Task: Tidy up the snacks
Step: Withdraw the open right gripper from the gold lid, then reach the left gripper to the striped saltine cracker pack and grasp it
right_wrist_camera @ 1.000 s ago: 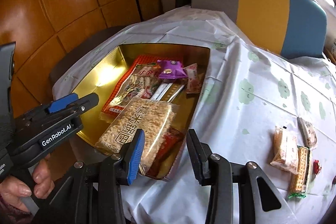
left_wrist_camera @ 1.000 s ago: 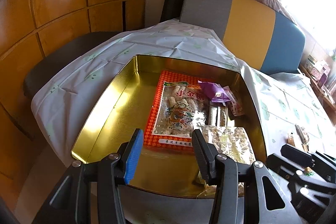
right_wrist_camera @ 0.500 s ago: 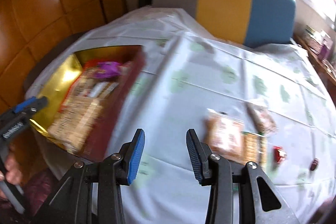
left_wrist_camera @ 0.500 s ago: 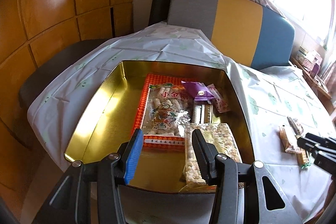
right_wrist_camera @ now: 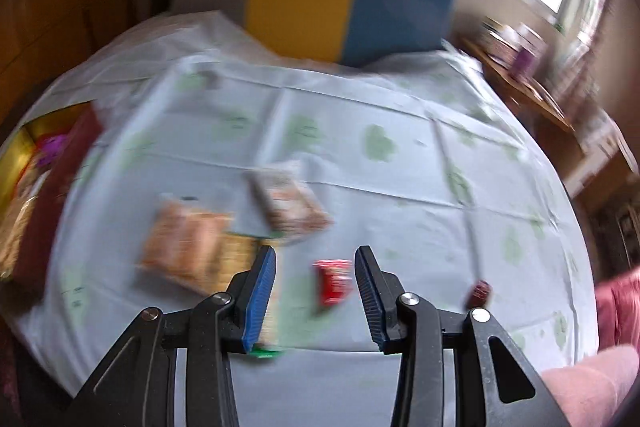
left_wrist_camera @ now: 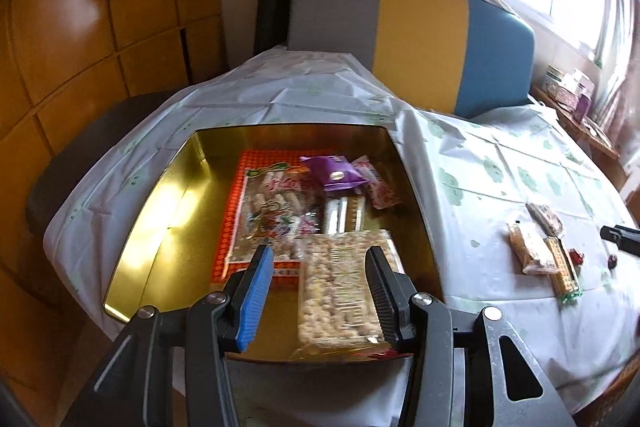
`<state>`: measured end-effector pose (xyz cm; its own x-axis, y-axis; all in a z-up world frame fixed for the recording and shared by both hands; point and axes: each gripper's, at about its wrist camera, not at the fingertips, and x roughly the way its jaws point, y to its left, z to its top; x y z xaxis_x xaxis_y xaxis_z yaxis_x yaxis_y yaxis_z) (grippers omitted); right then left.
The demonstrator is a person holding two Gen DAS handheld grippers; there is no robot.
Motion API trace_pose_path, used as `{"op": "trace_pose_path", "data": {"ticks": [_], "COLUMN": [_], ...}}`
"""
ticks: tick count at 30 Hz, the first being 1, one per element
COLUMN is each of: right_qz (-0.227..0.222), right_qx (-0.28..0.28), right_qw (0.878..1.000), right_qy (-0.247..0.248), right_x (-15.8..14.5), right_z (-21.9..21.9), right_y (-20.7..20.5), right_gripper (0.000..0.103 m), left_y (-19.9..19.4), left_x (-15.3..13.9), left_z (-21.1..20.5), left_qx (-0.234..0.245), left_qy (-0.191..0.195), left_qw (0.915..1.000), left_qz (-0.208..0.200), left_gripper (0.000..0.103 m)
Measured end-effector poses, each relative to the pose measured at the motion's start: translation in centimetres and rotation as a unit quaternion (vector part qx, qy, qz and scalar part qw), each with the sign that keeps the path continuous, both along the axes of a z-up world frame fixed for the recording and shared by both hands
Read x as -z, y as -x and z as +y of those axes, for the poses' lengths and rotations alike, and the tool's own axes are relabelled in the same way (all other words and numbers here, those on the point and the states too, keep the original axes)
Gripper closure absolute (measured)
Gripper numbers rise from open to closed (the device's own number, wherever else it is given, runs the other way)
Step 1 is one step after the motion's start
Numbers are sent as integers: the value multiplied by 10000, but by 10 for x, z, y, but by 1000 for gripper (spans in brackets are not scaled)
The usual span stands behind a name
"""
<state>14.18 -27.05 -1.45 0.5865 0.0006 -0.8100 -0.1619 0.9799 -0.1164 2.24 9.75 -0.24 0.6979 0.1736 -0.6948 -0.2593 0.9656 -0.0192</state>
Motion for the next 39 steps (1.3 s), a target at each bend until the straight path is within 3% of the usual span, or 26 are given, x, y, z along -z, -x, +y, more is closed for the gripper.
{"op": "trace_pose_path", "data": {"ticks": [5, 10, 17, 29, 31, 39], "right_qz": [283, 479, 520, 480, 467, 447], "right_qx": [875, 1152, 1320, 1312, 1307, 1593], "right_qw": [9947, 9881, 9839, 9821, 9818, 9737], "right_qy": [-452, -897, -1090, -1260, -1299, -1567], "right_x": [7, 10, 12, 11, 11, 10], "right_z": [-40, -58, -62, -63, -64, -78], "right_y": [-18, -25, -24, -24, -24, -22], "right_gripper": [61, 61, 61, 61, 61, 61], "left_y": [-6, -13, -26, -51, -53, -75], "left_x": [-3, -3, -5, 31, 35, 43], "left_z": [-22, -46, -82, -146, -156, -211], "left_qx": [280, 604, 1112, 1930, 2084, 3149], "left_qy": [-102, -146, -135, 42, 75, 687], "left_qw": [9995, 9980, 9934, 9767, 9725, 9376], "left_qz": [58, 123, 239, 940, 1032, 1306], "left_gripper": [54, 54, 54, 54, 54, 64]}}
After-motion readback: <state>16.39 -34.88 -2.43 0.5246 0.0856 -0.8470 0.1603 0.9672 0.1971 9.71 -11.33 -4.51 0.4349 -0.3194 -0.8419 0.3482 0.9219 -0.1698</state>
